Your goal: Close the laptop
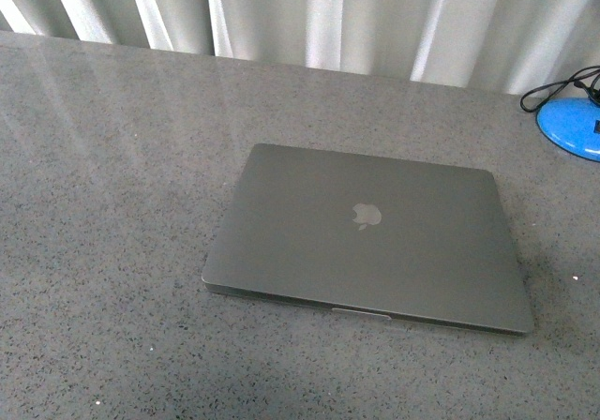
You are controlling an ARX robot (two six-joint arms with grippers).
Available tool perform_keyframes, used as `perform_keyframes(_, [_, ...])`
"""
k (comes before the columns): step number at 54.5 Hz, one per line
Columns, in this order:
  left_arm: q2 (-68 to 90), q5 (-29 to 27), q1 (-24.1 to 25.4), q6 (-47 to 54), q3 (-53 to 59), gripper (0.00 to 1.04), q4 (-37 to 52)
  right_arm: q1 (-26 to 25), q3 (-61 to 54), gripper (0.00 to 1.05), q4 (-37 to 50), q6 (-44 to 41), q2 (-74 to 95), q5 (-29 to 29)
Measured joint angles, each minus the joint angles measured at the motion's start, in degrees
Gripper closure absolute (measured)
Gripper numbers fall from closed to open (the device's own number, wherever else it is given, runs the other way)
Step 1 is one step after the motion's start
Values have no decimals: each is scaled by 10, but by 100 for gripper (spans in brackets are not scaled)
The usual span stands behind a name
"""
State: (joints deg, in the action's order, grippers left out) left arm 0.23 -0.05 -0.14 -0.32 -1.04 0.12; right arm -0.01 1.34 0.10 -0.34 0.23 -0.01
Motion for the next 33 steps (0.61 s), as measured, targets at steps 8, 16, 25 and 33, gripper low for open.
perform_keyframes(8, [0, 0, 0, 0, 0, 7, 0, 0, 0, 10, 0, 0, 0, 0])
perform_keyframes(16, [0, 0, 0, 0, 0, 7, 0, 0, 0, 10, 0, 0, 0, 0])
perform_keyframes(25, [0, 0, 0, 0, 0, 7, 0, 0, 0, 10, 0, 0, 0, 0])
perform_keyframes(33, [0, 0, 0, 0, 0, 7, 0, 0, 0, 10, 0, 0, 0, 0])
